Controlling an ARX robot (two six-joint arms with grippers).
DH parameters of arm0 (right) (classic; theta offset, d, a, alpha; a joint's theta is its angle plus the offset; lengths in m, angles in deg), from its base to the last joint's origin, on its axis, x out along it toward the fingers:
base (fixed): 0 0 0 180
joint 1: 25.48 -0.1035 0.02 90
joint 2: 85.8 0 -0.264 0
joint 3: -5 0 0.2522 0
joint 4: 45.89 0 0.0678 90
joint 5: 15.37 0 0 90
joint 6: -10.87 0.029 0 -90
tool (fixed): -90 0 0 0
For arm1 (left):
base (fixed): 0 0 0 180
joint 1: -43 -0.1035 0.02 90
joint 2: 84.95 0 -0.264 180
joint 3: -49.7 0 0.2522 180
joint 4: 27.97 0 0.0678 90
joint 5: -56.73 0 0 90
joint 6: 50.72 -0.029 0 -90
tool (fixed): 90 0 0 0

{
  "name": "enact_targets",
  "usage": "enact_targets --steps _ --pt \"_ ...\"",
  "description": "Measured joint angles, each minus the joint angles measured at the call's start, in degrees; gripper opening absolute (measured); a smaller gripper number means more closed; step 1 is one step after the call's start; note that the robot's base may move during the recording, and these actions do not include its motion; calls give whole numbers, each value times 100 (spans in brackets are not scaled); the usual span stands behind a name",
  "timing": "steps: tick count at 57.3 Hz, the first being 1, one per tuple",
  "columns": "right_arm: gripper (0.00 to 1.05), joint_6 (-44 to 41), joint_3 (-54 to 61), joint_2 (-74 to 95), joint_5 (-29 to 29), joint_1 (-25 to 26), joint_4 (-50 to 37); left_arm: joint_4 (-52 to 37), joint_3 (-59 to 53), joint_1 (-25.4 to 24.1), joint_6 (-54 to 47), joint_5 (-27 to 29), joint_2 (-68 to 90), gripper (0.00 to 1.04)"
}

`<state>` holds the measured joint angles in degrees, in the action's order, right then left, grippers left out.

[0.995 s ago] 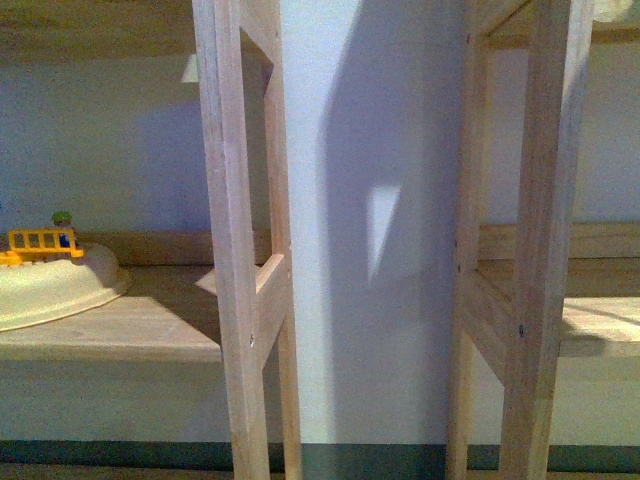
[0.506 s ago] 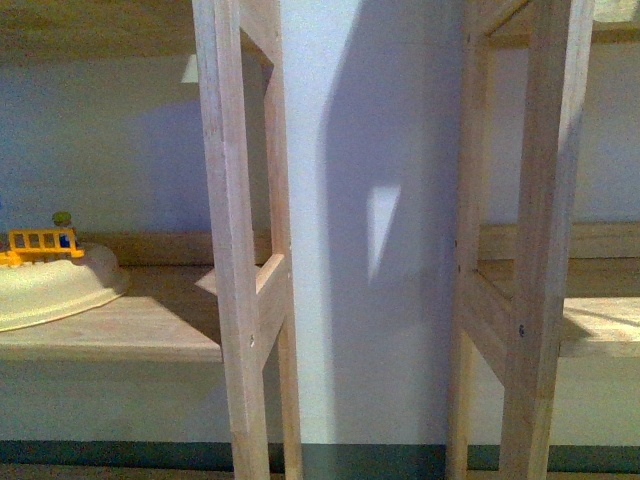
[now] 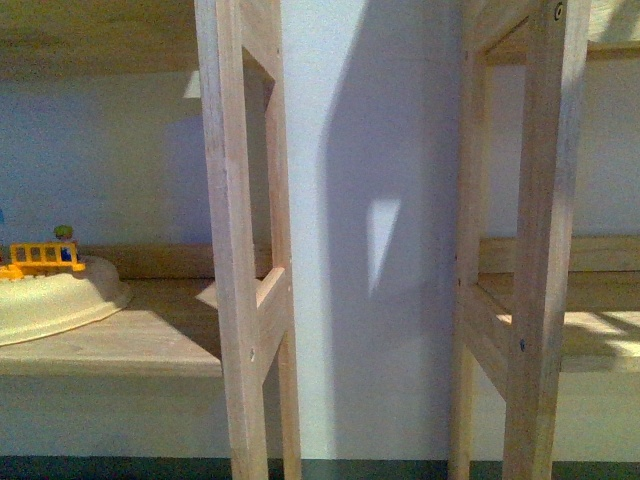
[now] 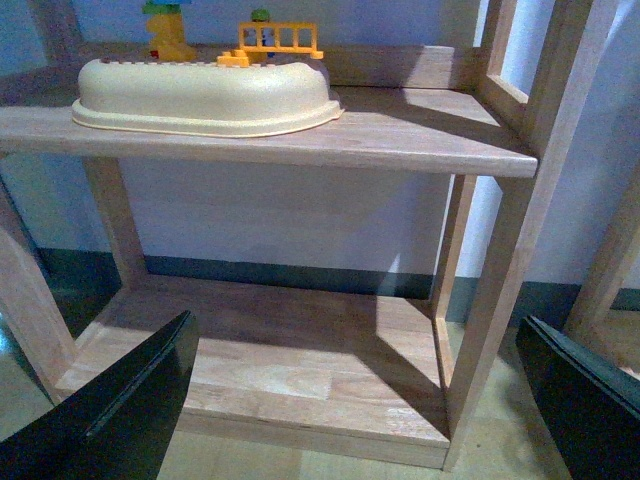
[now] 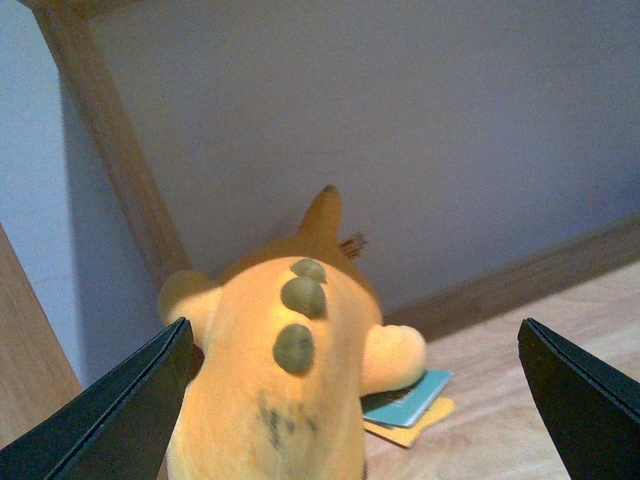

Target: Put away toys

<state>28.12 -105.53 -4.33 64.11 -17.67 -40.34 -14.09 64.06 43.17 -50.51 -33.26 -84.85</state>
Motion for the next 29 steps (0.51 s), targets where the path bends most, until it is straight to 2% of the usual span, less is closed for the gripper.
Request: enact_targets --steps 12,19,29 --pt "98 -671 2085 -1720 -619 160 -337 0 0 0 0 0 0 98" --pt "98 -831 3021 -2559 -728 181 -586 0 0 0 0 0 0 98" --pt "98 -1045 4284 -3849 -796 -186 -645 0 0 0 0 0 0 98"
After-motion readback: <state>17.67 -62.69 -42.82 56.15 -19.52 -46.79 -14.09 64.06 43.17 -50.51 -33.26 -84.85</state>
